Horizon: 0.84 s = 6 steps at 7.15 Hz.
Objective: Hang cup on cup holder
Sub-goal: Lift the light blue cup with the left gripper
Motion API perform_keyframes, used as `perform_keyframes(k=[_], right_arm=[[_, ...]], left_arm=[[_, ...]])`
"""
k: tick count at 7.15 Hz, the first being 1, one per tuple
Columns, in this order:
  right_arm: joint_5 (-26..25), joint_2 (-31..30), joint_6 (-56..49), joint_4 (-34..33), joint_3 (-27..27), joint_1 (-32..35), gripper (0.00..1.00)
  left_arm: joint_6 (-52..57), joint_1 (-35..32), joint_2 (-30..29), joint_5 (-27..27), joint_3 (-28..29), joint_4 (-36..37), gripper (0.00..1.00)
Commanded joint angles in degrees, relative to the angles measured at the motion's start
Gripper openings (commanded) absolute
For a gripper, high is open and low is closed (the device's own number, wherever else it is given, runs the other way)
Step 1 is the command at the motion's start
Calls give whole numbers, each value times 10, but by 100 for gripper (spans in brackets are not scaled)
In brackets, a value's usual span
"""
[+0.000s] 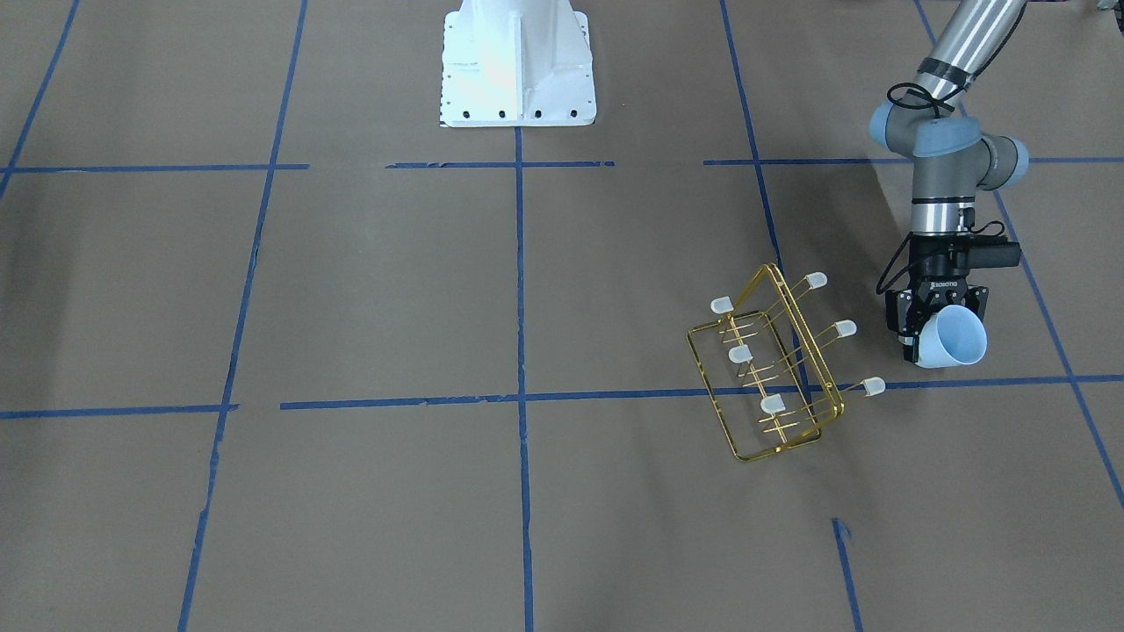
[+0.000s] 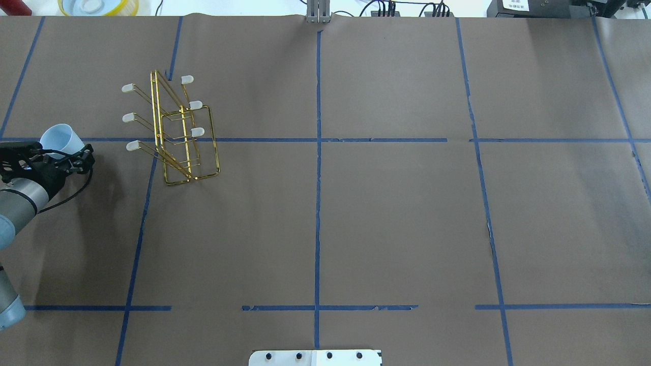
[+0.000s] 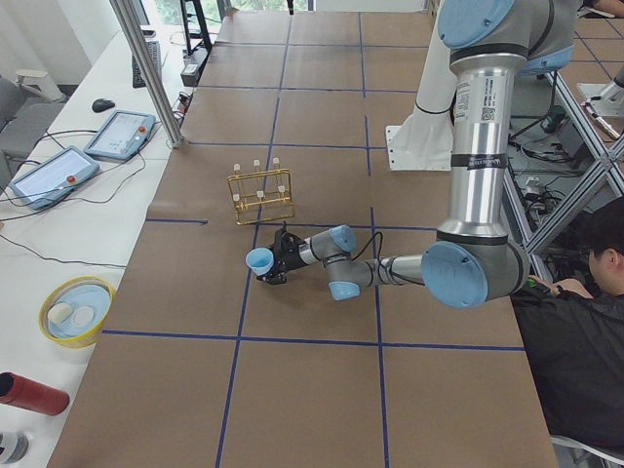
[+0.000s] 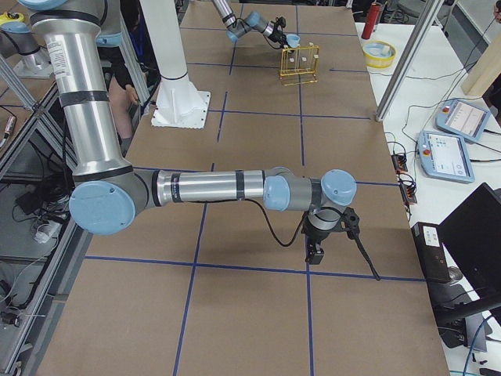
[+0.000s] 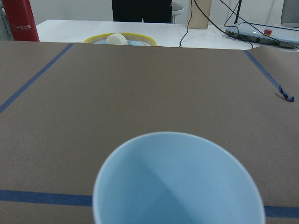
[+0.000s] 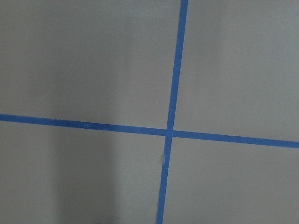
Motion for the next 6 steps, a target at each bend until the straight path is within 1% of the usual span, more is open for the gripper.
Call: perform_keyframes(k=[1, 2, 3, 4, 5, 6], right_arm=[[0, 0, 1, 0, 0, 0, 100], [0, 0, 0, 0, 0, 0, 100], [0, 0, 0, 0, 0, 0, 100], [0, 0, 0, 0, 0, -1, 100], [0, 0, 0, 0, 0, 0, 100], [0, 0, 1, 0, 0, 0, 100]], left_arm=[[43, -14, 1, -1, -28, -1, 37], [102, -31, 3, -18, -49, -1, 34], [167, -48, 8, -38, -78, 4, 26], [218, -58, 11, -39, -112, 39, 18], [259, -65, 26, -38, -164, 81, 10], [325, -72, 38, -38, -210, 130, 9]])
